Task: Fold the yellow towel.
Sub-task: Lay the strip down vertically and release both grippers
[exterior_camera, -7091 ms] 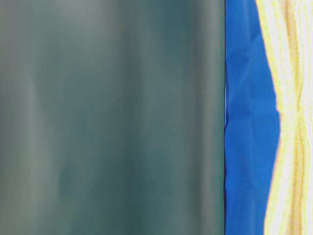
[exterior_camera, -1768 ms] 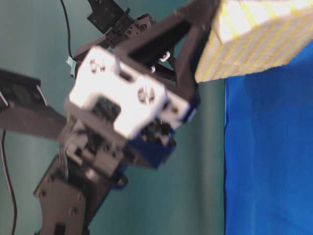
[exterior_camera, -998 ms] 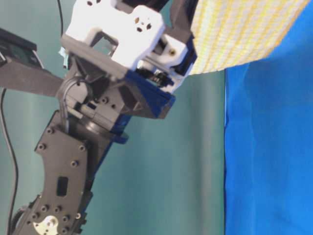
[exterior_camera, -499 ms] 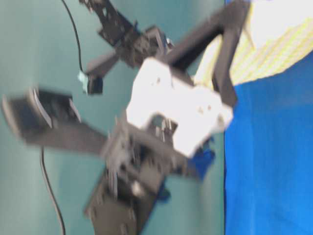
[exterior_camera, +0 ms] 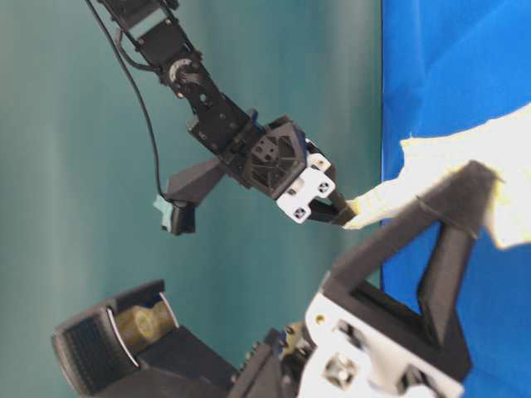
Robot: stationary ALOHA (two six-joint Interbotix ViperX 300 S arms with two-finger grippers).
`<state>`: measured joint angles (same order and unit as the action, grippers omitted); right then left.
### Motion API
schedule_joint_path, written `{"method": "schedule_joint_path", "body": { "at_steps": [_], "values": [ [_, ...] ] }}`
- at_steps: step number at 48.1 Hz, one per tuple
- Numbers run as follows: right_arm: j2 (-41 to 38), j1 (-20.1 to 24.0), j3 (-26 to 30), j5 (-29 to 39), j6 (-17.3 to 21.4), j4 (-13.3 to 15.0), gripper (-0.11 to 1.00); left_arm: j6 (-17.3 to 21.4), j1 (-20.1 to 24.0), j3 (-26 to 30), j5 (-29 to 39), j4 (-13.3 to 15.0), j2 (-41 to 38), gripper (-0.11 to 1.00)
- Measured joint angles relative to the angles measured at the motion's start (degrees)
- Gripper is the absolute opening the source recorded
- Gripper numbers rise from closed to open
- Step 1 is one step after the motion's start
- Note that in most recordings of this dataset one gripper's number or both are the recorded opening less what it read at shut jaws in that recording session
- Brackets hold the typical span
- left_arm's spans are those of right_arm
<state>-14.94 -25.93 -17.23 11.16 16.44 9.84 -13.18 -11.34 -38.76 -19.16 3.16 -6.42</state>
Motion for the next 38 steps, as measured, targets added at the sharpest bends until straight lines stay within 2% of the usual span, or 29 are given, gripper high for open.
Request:
{"method": "schedule_joint_path", "body": {
  "at_steps": [11,14,18,26,28,38],
  "values": [
    [-1.7,0.3,0.1,-0.1,-0.1,0.0,0.03,0.0,-0.1,-0.8,0.0,0.0,0.0,0.02],
    [-1.8,0.3,0.1,-0.2,-0.1,0.0,0.06,-0.1,-0.1,-1.0,-0.1,0.0,0.0,0.06],
    [-1.8,0.4,0.1,-0.6,-0.2,0.1,0.24,-0.3,-0.2,-1.1,0.0,0.0,0.0,0.24],
    [-1.8,0.6,0.2,-1.0,-0.5,0.8,0.72,-0.8,-0.2,-1.1,0.4,0.0,0.0,0.73],
    [-1.8,0.8,0.2,-1.1,-0.6,1.1,0.79,-0.7,-0.1,-1.1,1.0,0.0,0.1,0.79],
    [1.7,1.2,-1.9,-1.0,-0.8,1.4,0.71,-0.1,0.7,-2.0,10.9,0.0,6.4,0.65]
  ]
}}
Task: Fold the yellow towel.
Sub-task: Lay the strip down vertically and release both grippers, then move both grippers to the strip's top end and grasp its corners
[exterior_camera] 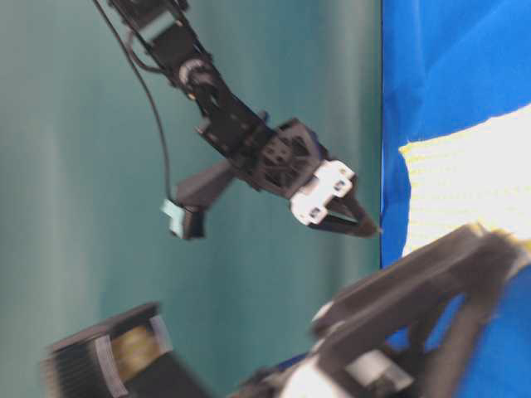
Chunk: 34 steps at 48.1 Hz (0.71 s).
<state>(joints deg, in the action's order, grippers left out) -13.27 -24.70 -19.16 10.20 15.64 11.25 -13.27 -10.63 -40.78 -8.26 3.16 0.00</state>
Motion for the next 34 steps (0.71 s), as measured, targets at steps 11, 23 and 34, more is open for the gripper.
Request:
{"method": "schedule_joint_path", "body": {
  "at_steps": [11,23,34],
  "values": [
    [8.7,-0.5,-6.6,-0.4,0.0,0.1,0.71,0.2,6.1,-2.9,5.4,-0.4,8.3,0.64],
    [17.7,-0.4,-16.5,-5.1,0.5,0.0,0.71,0.6,13.6,-6.4,5.5,-0.5,11.7,0.73],
    [23.6,2.5,-24.2,-11.7,0.6,-0.8,0.71,3.8,15.8,-7.4,5.4,-0.5,12.3,0.80]
  ]
}}
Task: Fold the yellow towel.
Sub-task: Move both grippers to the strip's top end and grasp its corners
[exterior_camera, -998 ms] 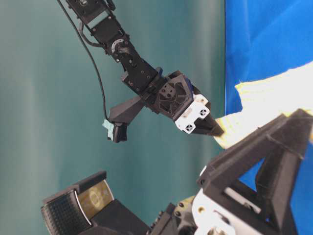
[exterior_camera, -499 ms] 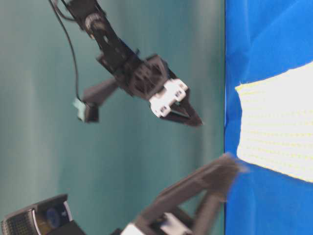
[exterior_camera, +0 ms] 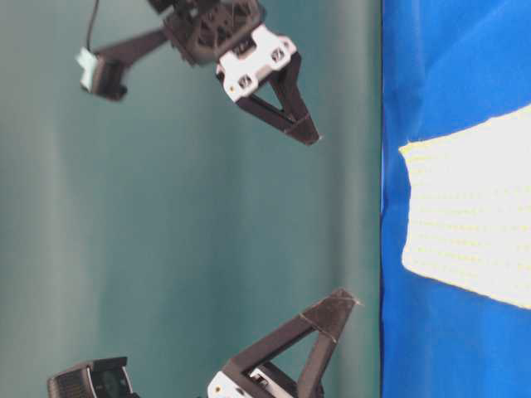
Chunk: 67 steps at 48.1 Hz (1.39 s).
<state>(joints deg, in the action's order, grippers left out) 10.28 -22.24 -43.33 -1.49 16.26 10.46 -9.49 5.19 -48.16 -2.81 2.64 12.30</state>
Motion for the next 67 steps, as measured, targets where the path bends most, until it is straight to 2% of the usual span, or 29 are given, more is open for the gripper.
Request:
{"method": "schedule_joint_path", "body": {
  "at_steps": [12,20,30,38,52,60,67],
  "values": [
    [0.4,0.4,-1.2,-2.3,0.0,-0.4,0.72,2.7,3.4,-0.4,-3.2,0.0,-1.6,0.83],
    [-2.9,-2.5,1.0,-1.8,0.1,-0.5,0.75,7.1,9.2,-0.2,-6.2,0.0,-4.7,0.88],
    [-9.6,-6.3,4.7,-0.4,0.1,-1.5,0.78,9.8,16.3,2.4,-10.3,-0.1,-9.7,0.91],
    [-14.7,-8.3,7.0,-0.1,0.0,-2.5,0.78,10.4,19.5,5.4,-11.2,0.0,-14.3,0.91],
    [-22.3,-8.6,10.5,0.1,0.2,-5.4,0.78,10.4,22.4,9.0,-12.8,0.0,-23.5,0.90],
    [-24.4,-8.6,11.7,0.1,0.2,-6.6,0.78,9.9,23.3,9.5,-15.3,0.2,-27.9,0.84],
    [-26.0,-9.0,12.1,0.3,0.1,-8.6,0.74,9.6,24.3,10.1,-16.0,0.4,-30.4,0.65]
  ]
}}
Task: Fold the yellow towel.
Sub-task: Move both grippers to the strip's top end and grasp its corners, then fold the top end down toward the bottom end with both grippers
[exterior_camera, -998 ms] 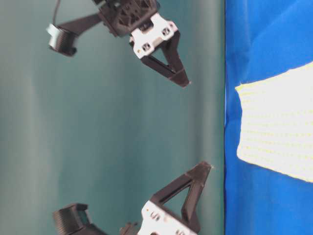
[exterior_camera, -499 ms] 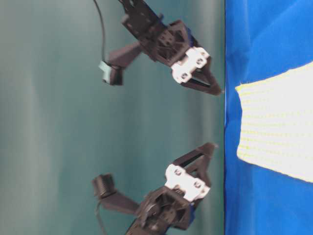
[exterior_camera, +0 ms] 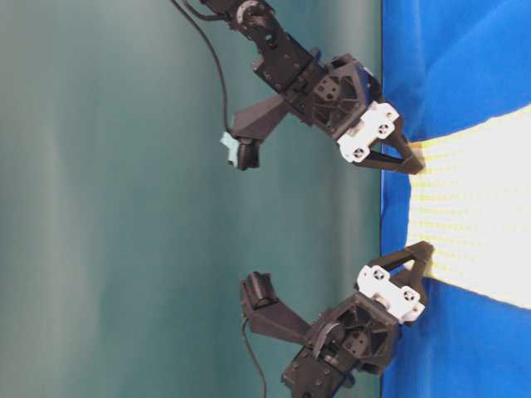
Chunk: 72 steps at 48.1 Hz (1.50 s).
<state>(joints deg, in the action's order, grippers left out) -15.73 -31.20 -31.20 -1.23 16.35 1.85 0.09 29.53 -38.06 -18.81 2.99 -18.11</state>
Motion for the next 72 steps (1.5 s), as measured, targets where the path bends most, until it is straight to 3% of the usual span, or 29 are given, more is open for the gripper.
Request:
{"method": "schedule_joint_path", "body": {
  "at_steps": [4,13,17,40,59,72],
  "values": [
    [-0.8,-0.1,0.2,0.4,0.1,-0.9,0.63,0.0,0.3,0.4,-0.2,0.1,-0.6,0.48],
    [-1.8,-0.2,0.8,0.3,0.4,-2.4,0.17,-0.1,0.2,2.0,-0.6,0.1,-1.8,0.10],
    [-1.8,-0.2,0.9,0.2,0.3,-2.5,0.09,0.1,-0.2,2.9,-1.0,0.1,-2.5,0.04],
    [-1.8,-0.2,0.9,0.2,0.2,-2.6,0.08,0.4,-0.4,3.5,-0.6,0.1,-2.8,0.04],
    [1.1,-0.4,0.8,0.6,0.1,-2.6,0.08,0.4,-0.6,1.5,0.0,0.2,1.8,0.04],
    [4.5,1.4,-1.8,0.5,0.1,-2.6,0.08,-1.2,-3.8,-1.3,0.7,0.1,4.0,0.04]
  ]
}}
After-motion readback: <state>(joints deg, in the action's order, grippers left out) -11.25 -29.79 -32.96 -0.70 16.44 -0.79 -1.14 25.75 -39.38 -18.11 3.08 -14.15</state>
